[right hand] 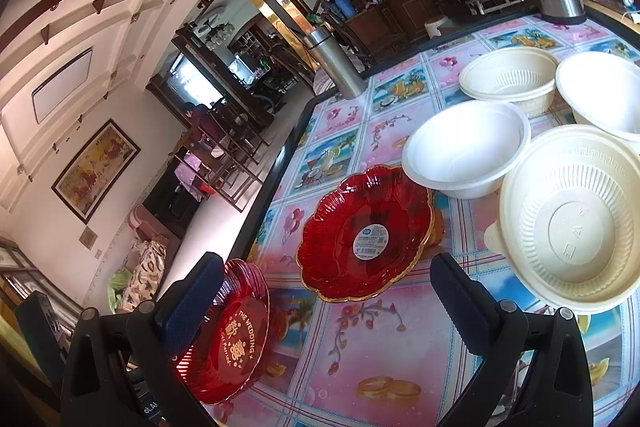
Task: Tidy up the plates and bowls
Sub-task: 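Move the left tool toward the small red plate with the sticker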
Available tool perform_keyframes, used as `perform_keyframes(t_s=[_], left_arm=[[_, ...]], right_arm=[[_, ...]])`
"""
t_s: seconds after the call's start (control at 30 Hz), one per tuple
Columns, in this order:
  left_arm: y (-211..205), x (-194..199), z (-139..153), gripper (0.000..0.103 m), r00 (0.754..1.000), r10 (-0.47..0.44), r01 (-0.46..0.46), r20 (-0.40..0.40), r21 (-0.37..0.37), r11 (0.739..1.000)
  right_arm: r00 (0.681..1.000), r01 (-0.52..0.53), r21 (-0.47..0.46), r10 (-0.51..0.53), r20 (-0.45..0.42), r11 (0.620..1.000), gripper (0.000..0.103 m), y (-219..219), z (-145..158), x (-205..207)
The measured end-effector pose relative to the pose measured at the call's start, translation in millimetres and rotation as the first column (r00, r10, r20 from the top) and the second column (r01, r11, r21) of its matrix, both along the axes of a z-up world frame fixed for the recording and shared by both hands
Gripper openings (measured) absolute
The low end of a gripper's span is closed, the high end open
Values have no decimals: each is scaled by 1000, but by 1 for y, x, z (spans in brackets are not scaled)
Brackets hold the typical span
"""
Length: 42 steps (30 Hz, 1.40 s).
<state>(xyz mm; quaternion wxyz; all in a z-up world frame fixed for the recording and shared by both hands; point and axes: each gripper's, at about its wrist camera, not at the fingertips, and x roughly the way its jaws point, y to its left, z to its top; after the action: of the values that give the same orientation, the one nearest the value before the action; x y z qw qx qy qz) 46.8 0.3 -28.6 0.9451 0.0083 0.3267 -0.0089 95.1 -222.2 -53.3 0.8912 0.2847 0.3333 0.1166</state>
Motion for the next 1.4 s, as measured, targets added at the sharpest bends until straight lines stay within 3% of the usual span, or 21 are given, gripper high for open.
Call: perform_keyframes(t_s=[0.17, 0.3, 1.17, 1.3, 1.4], left_arm=[[-2, 18, 2, 103, 999, -23, 23, -42, -3, 1000], [-6, 34, 14, 103, 1000, -17, 18, -25, 27, 999], [-34, 73, 21, 103, 999, -34, 36, -35, 66, 997], [-39, 84, 18, 103, 997, -52, 54, -48, 54, 997], [-40, 97, 13, 103, 991, -92, 94, -102, 13, 996]], right_arm=[[998, 12, 20, -11, -66, 1000, 103, -2, -11, 6], [996, 18, 37, -15, -88, 999, 103, -5, -16, 10], [995, 54, 119, -43, -86, 992, 102, -36, -17, 20], [995, 69, 101, -61, -83, 992, 102, -37, -18, 23], [995, 63, 95, -56, -82, 993, 102, -37, -19, 26]])
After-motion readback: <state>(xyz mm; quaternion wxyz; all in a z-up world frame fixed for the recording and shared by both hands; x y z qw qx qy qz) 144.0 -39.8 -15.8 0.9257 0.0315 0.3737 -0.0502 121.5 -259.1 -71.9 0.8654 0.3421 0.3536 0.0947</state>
